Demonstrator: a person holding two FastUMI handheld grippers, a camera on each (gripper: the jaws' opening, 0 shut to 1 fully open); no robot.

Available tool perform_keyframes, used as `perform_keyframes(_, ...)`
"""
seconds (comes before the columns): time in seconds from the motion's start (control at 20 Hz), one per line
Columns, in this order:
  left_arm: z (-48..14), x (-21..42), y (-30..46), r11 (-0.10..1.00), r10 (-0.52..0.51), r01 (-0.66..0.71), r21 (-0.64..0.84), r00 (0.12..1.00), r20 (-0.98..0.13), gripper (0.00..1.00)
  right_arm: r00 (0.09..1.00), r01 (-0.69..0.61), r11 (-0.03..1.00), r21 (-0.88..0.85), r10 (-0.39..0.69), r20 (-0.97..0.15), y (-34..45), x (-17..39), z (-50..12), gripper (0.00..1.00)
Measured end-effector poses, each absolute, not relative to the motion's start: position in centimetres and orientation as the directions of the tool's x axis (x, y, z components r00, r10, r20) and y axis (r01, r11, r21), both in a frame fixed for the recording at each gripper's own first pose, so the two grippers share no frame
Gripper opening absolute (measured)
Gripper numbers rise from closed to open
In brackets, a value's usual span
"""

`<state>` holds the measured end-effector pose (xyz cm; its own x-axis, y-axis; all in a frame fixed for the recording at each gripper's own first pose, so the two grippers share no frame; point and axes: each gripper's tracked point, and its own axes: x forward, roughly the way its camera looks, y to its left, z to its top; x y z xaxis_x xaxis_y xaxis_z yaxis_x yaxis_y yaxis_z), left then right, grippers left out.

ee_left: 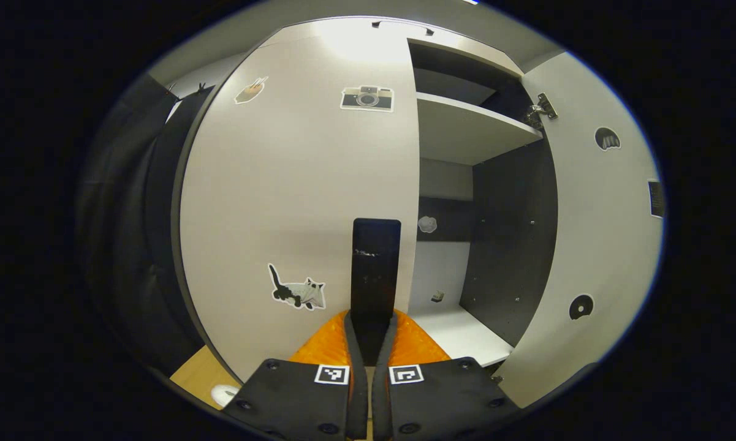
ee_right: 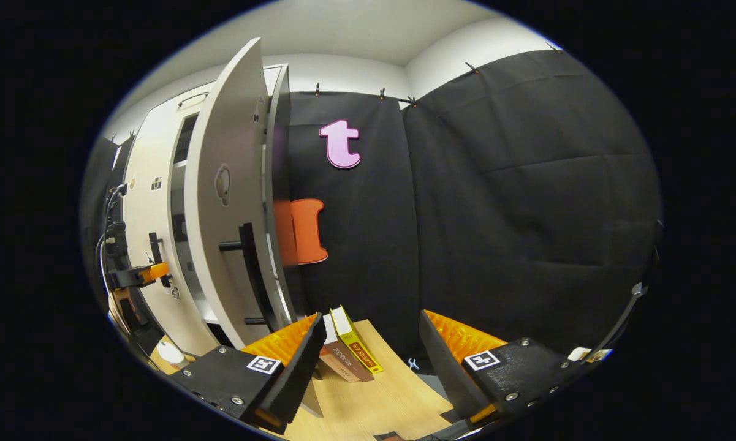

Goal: Open the right door of the double-door shoe cabinet with the right hand, and open the left door with the left hand.

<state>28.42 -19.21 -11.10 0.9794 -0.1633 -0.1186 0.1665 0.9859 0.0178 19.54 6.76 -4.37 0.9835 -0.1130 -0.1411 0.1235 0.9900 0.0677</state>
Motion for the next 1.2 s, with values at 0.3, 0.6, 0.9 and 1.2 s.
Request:
perform_keyframes(0.3,-10.5,25.6,-18.1,0.976,-0.215,0.216,-0.010,0.969,-0.120,0.10,0.991,0.093,0.993,0.078,-0.084,-0.106,9.0,17.3,-2.7,0.93)
perform_keyframes(0.6,-10.8,22.2,-16.2,0.974,-0.228,0.227,-0.023,0.965,-0.132,0.10,0.996,0.043,0.996,0.079,-0.037,-0.084,12.4,15.9,-1.4,0.93)
perform_keyframes(0.9,-10.6,19.6,-14.2,0.972,-0.234,0.233,-0.022,0.963,-0.134,0.10,0.998,-0.008,0.997,0.082,0.014,-0.067,15.4,14.7,-0.5,0.93)
perform_keyframes(1.2,-10.1,17.2,-12.2,0.976,-0.218,0.220,-0.006,0.967,-0.132,0.09,0.997,-0.054,0.995,0.088,0.059,-0.053,17.8,14.0,0.4,0.93)
